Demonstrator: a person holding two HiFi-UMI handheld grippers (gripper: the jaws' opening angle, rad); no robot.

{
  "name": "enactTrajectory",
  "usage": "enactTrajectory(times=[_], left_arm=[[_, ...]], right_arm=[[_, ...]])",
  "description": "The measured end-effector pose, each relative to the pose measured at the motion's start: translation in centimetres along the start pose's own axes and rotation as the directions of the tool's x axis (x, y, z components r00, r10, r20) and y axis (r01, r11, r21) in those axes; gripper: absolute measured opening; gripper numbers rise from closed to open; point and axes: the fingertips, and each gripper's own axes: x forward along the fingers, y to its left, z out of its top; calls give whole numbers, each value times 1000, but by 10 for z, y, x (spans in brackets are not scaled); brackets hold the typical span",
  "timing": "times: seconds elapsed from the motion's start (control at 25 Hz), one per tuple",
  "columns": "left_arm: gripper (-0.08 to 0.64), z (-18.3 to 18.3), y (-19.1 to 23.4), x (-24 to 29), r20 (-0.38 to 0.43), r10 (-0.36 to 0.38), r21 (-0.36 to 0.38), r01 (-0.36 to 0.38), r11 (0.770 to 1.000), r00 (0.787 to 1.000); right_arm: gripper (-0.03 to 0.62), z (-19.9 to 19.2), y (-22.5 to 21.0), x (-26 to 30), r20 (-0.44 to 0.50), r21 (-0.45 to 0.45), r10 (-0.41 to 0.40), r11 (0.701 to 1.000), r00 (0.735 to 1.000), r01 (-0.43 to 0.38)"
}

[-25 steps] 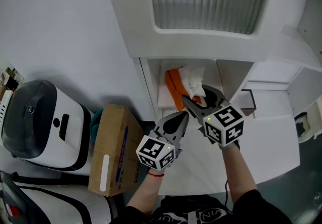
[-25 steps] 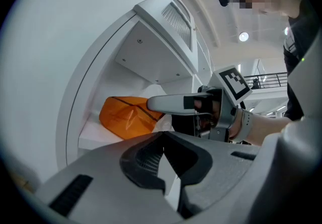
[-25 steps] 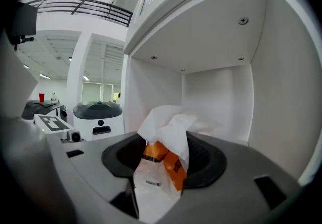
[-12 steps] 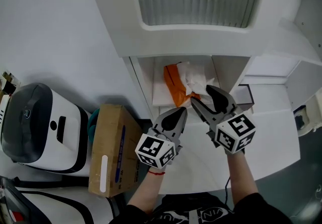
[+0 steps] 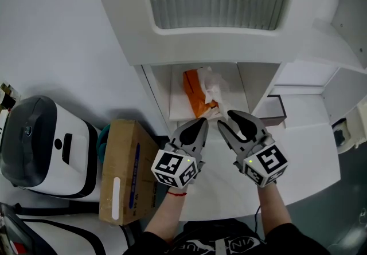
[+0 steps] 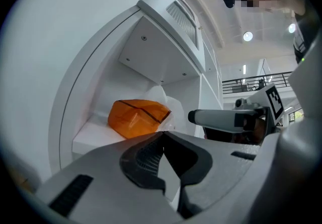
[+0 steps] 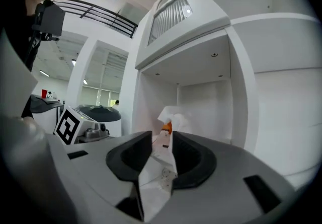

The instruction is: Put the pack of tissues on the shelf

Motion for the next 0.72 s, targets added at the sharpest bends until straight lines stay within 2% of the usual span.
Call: enactTrajectory(times=[0.04, 0.08, 0.32, 0.72], left_arm=[[6, 0, 1, 1, 0, 2, 1, -2, 1000, 1000], [6, 0, 1, 1, 0, 3, 2, -3, 1000, 1000], [6, -17, 1, -10, -35, 17, -3, -17, 1000, 999], [6, -33, 14, -47, -65, 79, -29, -81, 996, 995]], right_arm=[[82, -5, 2, 3, -17, -2, -1, 1000, 1000, 1], [51, -10, 4, 6, -34, -6, -3, 1000, 999, 3], [46, -29, 8, 27, -101, -13, -22, 1000, 995, 20], [41, -29, -3, 54, -145, 16, -86, 996, 986, 89]])
